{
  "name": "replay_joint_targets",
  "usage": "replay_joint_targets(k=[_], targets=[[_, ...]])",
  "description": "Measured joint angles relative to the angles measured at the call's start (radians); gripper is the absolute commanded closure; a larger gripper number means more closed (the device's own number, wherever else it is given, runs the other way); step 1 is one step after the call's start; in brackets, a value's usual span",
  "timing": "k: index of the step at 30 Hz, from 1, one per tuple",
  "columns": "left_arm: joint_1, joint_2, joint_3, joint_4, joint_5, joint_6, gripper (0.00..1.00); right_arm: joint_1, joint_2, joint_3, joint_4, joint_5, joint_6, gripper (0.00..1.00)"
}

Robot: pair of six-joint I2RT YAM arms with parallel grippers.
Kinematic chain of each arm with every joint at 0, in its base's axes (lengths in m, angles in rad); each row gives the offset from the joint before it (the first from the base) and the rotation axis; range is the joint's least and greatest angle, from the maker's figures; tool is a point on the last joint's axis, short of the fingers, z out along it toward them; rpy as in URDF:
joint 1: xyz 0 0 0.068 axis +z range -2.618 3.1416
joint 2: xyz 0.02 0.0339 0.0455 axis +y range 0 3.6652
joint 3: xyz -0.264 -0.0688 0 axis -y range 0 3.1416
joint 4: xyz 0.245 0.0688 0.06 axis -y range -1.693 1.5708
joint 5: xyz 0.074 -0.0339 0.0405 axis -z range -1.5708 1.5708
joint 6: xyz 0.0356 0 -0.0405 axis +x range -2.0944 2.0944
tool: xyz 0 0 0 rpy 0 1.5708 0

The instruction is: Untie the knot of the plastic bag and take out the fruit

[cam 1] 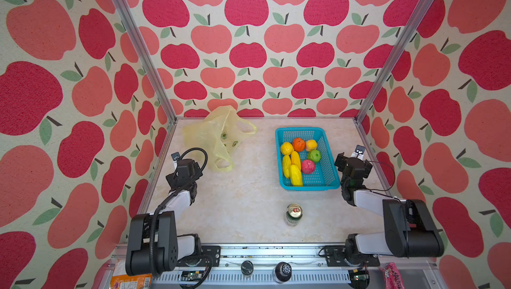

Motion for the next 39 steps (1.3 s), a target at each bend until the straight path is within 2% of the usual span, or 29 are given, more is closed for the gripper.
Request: replay_joint_targets(k=[2, 8, 14, 17, 21, 25, 39], targets=[[0.003, 0.066, 0.026, 0.026, 0.019, 0.008, 0.01, -0.006, 0.028, -0.016, 0.078, 0.0, 0.0, 0.01], [0.005, 0.117, 0.008, 0.17, 0.074, 0.04, 0.01, -0.026, 0.074, -0.016, 0.057, -0.06, -0.027, 0.01], [0.019, 0.129, -0.047, 0.356, 0.117, 0.081, 0.01, -0.031, 0.149, -0.006, 0.106, -0.274, -0.095, 0.01], [0.019, 0.177, -0.09, 0.496, 0.174, 0.108, 0.01, -0.034, 0.176, -0.053, 0.157, -0.317, -0.102, 0.01], [0.013, 0.263, -0.099, 0.557, 0.241, 0.149, 0.01, -0.042, 0.183, -0.075, 0.19, -0.327, -0.103, 0.01], [0.008, 0.273, -0.1, 0.598, 0.285, 0.172, 0.01, -0.037, 0.183, -0.075, 0.217, -0.326, -0.11, 0.01], [-0.008, 0.273, -0.1, 0.652, 0.299, 0.193, 0.01, -0.024, 0.183, -0.066, 0.224, -0.318, -0.123, 0.01]])
